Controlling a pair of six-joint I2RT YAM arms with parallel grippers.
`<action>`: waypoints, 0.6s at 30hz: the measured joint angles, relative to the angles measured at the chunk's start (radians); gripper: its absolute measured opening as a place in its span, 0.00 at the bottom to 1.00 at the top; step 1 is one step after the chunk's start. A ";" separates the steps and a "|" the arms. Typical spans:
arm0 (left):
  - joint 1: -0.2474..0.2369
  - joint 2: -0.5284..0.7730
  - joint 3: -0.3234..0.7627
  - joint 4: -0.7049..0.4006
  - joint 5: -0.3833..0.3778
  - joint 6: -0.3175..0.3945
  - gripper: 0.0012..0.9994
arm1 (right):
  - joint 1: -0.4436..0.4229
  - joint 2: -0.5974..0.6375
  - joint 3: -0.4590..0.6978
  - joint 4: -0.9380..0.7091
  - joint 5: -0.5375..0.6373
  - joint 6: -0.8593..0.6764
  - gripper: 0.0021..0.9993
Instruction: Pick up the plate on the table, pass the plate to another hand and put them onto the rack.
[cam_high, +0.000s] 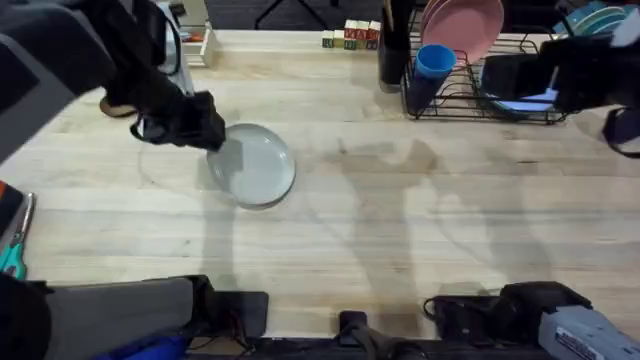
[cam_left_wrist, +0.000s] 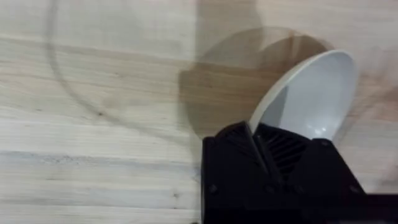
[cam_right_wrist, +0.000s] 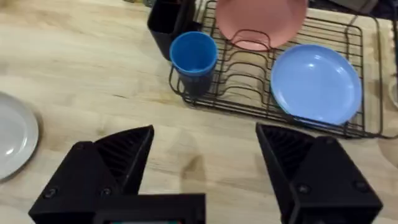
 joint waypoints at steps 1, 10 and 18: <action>0.000 0.000 0.016 -0.007 0.000 0.000 0.04 | 0.008 0.006 0.000 0.005 0.000 0.000 1.00; -0.011 0.002 0.157 -0.040 0.039 0.000 0.04 | 0.111 0.068 0.000 0.025 -0.085 0.000 1.00; -0.058 0.002 0.228 -0.040 0.077 0.000 0.04 | 0.133 0.080 0.000 0.055 -0.220 0.001 1.00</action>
